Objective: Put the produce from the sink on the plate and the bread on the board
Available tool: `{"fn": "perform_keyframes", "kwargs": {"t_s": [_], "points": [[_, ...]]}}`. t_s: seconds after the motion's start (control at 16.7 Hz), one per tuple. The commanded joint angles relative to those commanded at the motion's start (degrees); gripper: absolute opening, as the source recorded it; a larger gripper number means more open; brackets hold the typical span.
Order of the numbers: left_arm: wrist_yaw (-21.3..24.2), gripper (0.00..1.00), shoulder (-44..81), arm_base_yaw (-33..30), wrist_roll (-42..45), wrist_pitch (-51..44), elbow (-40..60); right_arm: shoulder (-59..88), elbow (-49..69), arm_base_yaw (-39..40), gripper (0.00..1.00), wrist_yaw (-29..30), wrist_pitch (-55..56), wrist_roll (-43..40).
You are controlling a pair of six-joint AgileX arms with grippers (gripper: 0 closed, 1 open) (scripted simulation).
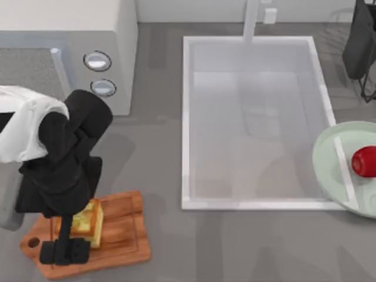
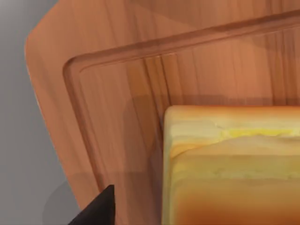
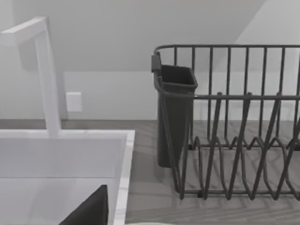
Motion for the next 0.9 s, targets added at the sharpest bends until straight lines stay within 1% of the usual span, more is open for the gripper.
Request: {"fn": "perform_keyframes", "kwargs": {"t_s": [0.3, 0.48, 0.66, 0.9], "points": [[-0.04, 1.00, -0.60, 0.09, 0.43, 0.17, -0.04, 0.00, 0.00, 0.00, 1.00, 0.00, 0.00, 0.00], [-0.18, 1.00, -5.67, 0.81, 4.61, 2.04, -2.20, 0.00, 0.00, 0.00, 1.00, 0.00, 0.00, 0.00], [-0.22, 1.00, -15.73, 2.27, 13.33, 6.29, -7.31, 0.00, 0.00, 0.00, 1.00, 0.00, 0.00, 0.00], [0.25, 1.00, -34.25, 4.71, 31.46, 13.73, -16.69, 0.00, 0.00, 0.00, 1.00, 0.00, 0.00, 0.00]]}}
